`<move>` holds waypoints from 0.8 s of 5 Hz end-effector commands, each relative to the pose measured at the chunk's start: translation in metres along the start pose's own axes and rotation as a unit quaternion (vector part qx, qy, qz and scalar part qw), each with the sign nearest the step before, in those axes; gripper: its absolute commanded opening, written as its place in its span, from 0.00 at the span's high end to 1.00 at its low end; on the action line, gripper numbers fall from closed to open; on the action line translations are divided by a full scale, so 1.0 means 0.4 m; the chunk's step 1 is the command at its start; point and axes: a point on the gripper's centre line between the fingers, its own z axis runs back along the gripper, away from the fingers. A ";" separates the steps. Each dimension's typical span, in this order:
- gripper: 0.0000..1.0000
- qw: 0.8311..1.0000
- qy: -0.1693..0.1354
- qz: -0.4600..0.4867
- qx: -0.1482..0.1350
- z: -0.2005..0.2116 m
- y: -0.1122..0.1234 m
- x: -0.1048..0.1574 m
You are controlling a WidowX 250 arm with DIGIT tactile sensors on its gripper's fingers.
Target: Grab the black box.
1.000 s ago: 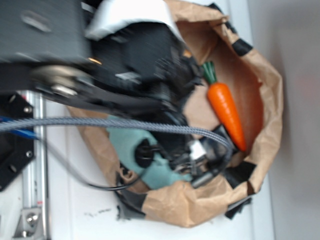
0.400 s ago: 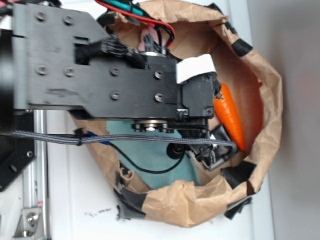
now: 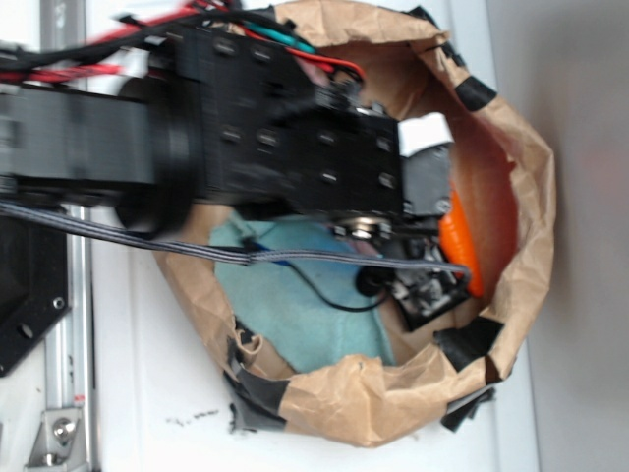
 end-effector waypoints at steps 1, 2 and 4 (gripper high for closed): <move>0.00 0.997 -0.017 -0.031 -0.065 0.048 -0.128 0.006; 0.00 0.997 -0.022 -0.022 -0.073 0.063 -0.129 0.006; 0.00 0.996 -0.023 -0.034 -0.077 0.047 -0.153 -0.008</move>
